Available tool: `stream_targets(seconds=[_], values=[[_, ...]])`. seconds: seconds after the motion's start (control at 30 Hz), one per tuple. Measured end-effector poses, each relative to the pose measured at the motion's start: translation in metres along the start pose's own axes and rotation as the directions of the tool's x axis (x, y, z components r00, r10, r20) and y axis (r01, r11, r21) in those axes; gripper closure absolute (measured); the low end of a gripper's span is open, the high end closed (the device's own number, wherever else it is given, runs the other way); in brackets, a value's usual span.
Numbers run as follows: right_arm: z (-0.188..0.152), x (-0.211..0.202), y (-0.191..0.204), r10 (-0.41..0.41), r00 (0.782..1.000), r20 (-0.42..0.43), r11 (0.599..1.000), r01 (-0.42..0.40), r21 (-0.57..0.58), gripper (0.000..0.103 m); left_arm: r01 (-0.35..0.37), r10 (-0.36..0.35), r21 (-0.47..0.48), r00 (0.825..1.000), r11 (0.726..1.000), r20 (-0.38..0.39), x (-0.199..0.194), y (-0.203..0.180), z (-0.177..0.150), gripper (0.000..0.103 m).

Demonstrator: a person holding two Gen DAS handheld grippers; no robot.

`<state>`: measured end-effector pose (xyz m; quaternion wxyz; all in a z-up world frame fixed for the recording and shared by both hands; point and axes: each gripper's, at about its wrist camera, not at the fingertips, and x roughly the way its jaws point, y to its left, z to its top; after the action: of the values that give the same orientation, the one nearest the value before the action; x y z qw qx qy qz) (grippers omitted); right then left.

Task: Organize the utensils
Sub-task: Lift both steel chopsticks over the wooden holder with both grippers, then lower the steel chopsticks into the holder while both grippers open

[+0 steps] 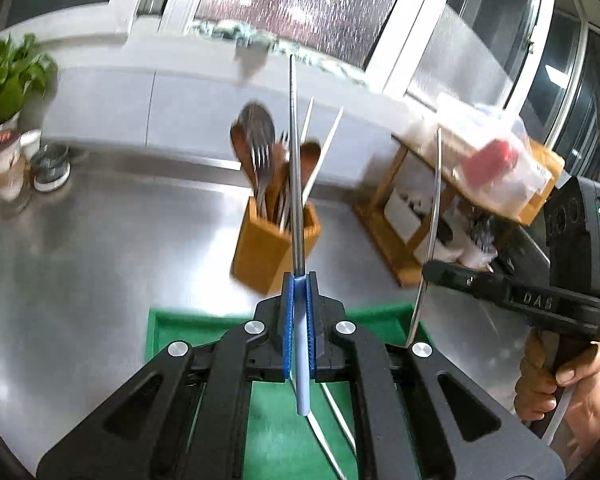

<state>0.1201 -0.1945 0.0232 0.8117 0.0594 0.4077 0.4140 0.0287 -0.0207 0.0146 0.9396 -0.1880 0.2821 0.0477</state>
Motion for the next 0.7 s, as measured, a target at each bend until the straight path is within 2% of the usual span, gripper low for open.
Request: stream_targets(seconds=[0.1, 0.33, 0.5, 0.7], values=[[0.026, 0.003, 0.002, 0.005, 0.994, 0.11, 1.0, -0.005, 0.001, 0.097, 0.017, -0.018, 0.006, 0.996, 1.0, 0.087, 0.007, 0.003, 0.023, 0.099], [0.074, 0.026, 0.005, -0.015, 0.976, 0.216, 1.0, 0.019, -0.014, 0.097, 0.027, -0.029, 0.014, 0.984, 1.0, 0.178, 0.042, 0.007, 0.062, 0.099], [0.093, 0.042, 0.002, -0.04, 0.967, 0.253, 0.999, 0.044, -0.007, 0.097, 0.021, -0.022, 0.006, 0.979, 1.0, 0.203, 0.071, 0.011, 0.081, 0.099], [0.101, 0.062, -0.004, -0.06, 0.968, 0.243, 0.998, 0.063, -0.006, 0.097, 0.016, -0.019, 0.018, 0.978, 1.0, 0.207, 0.09, 0.013, 0.088, 0.099]])
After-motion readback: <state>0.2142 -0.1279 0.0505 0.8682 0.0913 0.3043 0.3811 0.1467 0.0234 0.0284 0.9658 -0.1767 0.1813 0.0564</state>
